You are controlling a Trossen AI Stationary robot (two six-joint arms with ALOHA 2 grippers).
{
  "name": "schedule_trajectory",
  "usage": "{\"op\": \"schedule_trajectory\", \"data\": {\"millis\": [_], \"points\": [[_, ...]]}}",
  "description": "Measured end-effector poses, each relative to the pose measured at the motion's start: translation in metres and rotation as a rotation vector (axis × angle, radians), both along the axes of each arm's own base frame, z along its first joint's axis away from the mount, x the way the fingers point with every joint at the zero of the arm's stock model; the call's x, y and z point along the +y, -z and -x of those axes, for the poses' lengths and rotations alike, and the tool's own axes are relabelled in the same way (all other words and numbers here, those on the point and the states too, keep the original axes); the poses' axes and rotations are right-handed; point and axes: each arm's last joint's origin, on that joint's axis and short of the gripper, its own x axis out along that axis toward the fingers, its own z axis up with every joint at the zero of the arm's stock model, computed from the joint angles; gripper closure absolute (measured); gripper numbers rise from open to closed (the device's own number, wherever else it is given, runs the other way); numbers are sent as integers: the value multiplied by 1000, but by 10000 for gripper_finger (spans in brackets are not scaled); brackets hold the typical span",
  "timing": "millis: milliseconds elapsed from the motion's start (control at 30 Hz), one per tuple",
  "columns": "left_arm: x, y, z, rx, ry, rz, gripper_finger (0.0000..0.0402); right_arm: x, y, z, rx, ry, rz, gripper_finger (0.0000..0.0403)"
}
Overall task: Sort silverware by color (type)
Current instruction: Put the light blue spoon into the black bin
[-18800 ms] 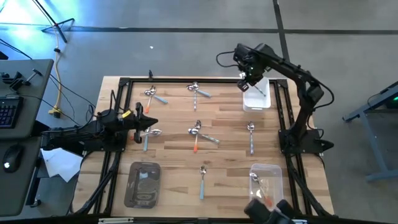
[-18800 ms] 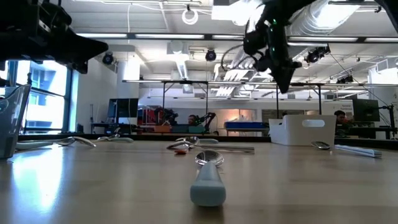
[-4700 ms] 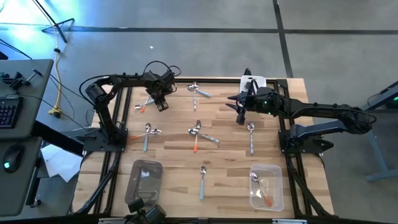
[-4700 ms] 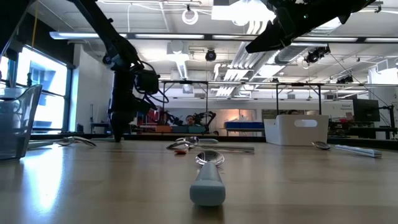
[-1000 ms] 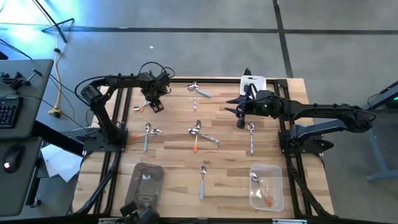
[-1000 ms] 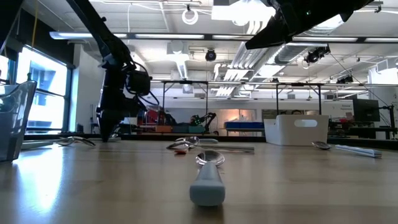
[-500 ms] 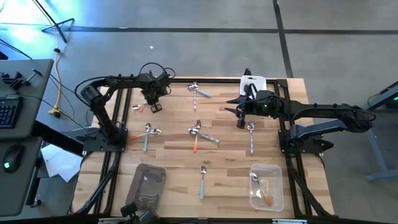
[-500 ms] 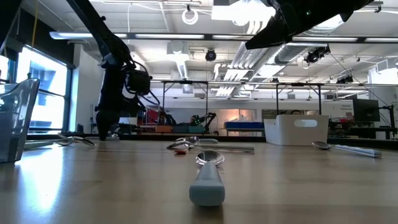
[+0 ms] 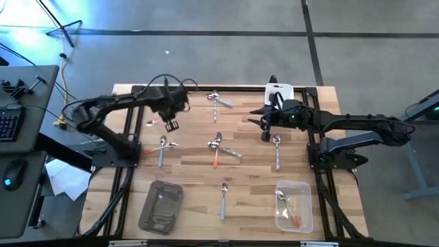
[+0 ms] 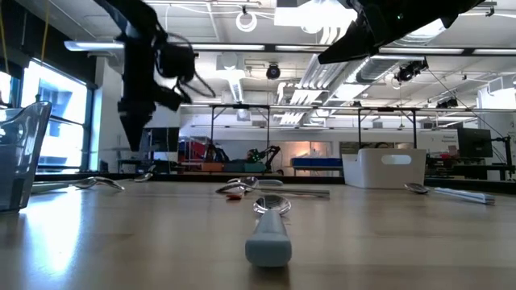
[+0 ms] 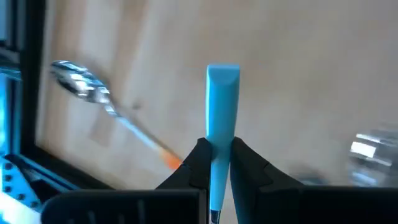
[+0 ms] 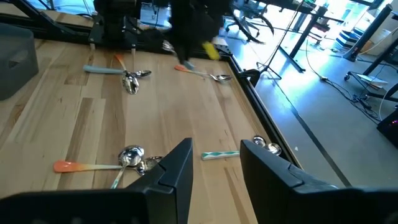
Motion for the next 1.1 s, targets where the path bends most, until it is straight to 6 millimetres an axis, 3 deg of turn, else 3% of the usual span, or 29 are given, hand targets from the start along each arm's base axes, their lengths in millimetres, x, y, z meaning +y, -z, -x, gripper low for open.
{"op": "schedule_trajectory", "data": {"millis": [267, 467, 667, 833, 1100], "points": [[-104, -44, -4, -256, 64, 102, 385, 0, 0, 0, 0, 0, 0, 284], [-174, -77, 1, -317, 79, 210, 385, 0, 0, 0, -1, 0, 1, 284], [-235, -101, 7, -312, 320, 325, 385, 0, 0, 0, -3, 1, -3, 284], [-276, -97, 14, -246, 578, 330, 385, 0, 0, 0, -4, 2, -6, 284], [-315, -54, -2, -13, 929, 215, 385, 0, 0, 0, -4, 2, -6, 284]]}}
